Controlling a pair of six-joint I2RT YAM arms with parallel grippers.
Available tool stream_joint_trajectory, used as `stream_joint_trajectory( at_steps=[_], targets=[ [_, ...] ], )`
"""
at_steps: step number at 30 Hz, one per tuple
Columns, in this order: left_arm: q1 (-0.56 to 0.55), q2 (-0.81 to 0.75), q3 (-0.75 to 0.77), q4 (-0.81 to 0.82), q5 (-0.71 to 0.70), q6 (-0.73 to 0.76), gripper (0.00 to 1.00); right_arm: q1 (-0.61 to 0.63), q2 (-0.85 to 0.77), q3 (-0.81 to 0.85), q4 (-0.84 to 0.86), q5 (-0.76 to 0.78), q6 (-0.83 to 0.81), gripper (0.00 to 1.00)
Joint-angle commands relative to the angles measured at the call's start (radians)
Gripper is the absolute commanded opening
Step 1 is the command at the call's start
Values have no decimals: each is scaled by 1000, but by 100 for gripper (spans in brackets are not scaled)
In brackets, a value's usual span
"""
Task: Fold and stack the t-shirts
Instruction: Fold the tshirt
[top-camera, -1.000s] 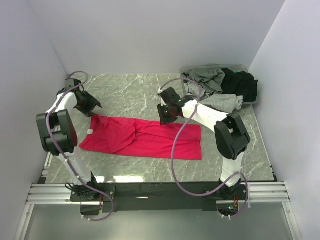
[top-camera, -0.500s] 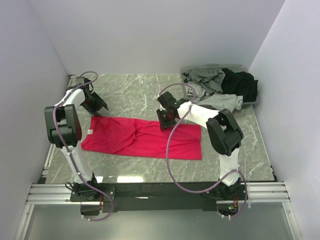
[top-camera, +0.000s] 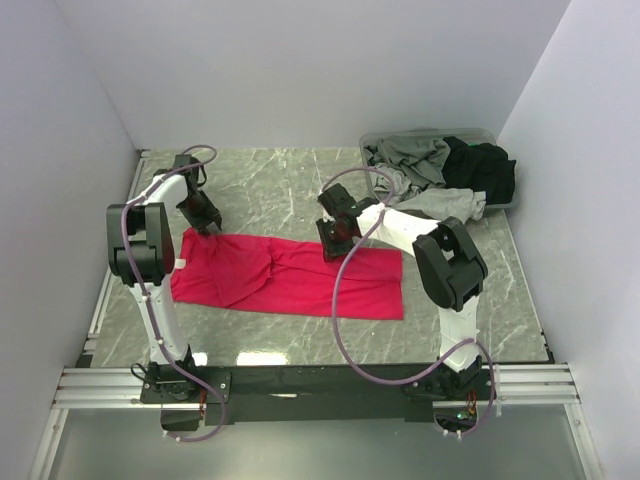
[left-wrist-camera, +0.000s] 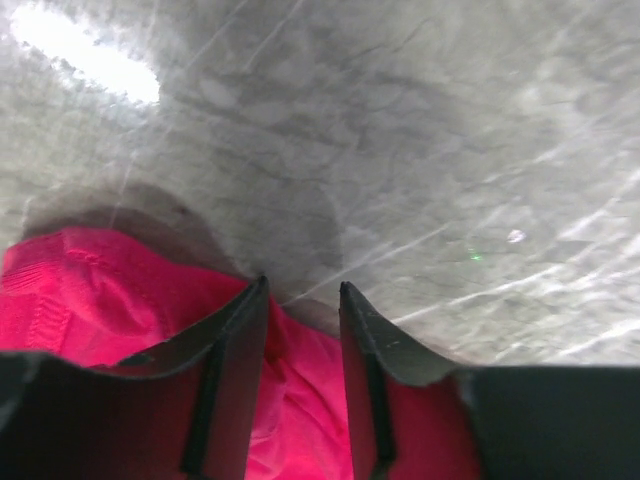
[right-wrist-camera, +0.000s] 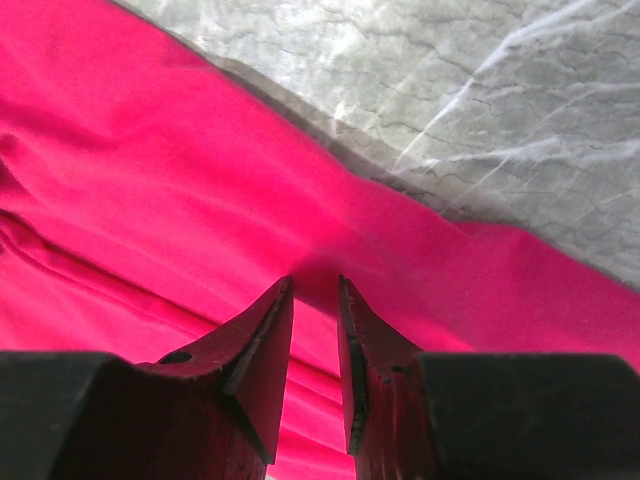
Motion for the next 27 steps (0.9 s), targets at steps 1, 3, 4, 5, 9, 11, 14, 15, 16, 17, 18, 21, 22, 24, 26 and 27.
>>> stream_joint_trajectory(
  at_steps=[1,3,4,5,9,11,14,15,16,17,18,21,22,24,26,27],
  targets=[
    [-8,-8,27,-39,-85,45,39,-13,-14,-21,13,13,9,32],
    [-11,-13,23,-45,-116,55,38,-14,-15,-24,16,13,10,32],
    [-12,-14,23,-47,-126,61,37,-14,-15,-25,18,14,12,32],
    [-17,-18,20,-47,-133,65,36,-14,-17,-27,18,14,12,32],
    [-23,-21,9,-45,-136,70,34,-16,-17,-31,20,16,13,32],
    [-29,-19,4,-42,-136,72,29,-16,-17,-33,20,17,18,31],
    [-31,-19,-3,-39,-132,76,16,-16,-21,-35,20,23,21,31],
    [-31,-21,-8,-38,-129,78,11,-16,-22,-38,21,23,21,32],
    [-31,-21,-11,-36,-127,79,6,-16,-23,-39,21,26,21,31],
    [-31,-24,-13,-31,-124,79,0,-17,-18,-39,18,29,24,31],
    [-31,-33,-14,-27,-121,78,0,-16,-18,-38,15,33,27,31],
    [-24,-79,-8,4,-117,70,0,-19,-8,-36,6,46,35,31],
    [-21,-97,-10,19,-113,59,0,-20,-5,-38,3,52,41,31],
    [-5,-155,-19,65,-95,37,0,-25,5,-35,-10,68,47,31],
    [20,-204,-33,88,-78,17,0,-31,14,-36,-17,79,53,31],
    [29,-220,-49,99,-63,1,0,-36,15,-36,-20,80,56,31]
  ],
)
